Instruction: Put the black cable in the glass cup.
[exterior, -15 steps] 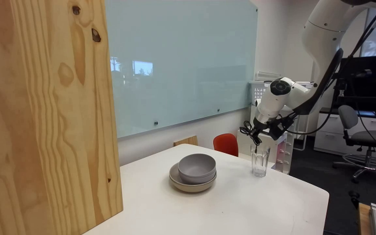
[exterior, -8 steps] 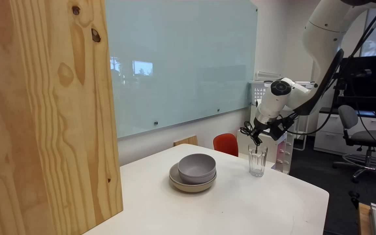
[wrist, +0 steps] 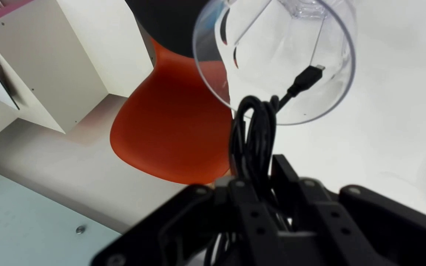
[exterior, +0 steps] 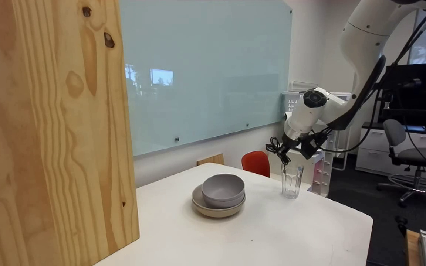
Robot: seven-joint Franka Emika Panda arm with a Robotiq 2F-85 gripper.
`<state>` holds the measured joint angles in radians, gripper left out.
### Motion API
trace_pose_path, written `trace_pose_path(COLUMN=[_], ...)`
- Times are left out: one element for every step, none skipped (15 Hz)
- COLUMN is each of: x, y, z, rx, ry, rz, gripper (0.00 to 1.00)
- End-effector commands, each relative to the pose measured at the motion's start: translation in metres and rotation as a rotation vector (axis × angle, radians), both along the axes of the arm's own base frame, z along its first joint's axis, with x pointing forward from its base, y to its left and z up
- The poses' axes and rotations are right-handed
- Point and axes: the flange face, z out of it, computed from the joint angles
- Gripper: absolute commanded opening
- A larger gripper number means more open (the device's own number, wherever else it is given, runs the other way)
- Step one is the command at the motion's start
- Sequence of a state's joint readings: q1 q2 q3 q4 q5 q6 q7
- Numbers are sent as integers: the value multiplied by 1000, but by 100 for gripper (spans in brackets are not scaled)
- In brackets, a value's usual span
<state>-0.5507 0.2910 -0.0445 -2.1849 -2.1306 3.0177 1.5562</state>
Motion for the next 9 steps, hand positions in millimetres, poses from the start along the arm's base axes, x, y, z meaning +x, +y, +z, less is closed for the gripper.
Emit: trace_pose_path(x=[-6,-8,-10,-12,-12,-13,-14,-15,-17], y=[-5,-7,-10,-11,-13,-14,-14,-14,-13], z=[0,1,2,6,11,16,18,20,22], rx=[35,34,32,27,24,19,14,3,0], ry=[-23,-25,-25,-30,-37,-45,-49,-51,-51], rz=[-13,-22,-27,-27,-29,-29,-27,-21,-16], gripper=[6,6,6,6,6,6,6,6,6])
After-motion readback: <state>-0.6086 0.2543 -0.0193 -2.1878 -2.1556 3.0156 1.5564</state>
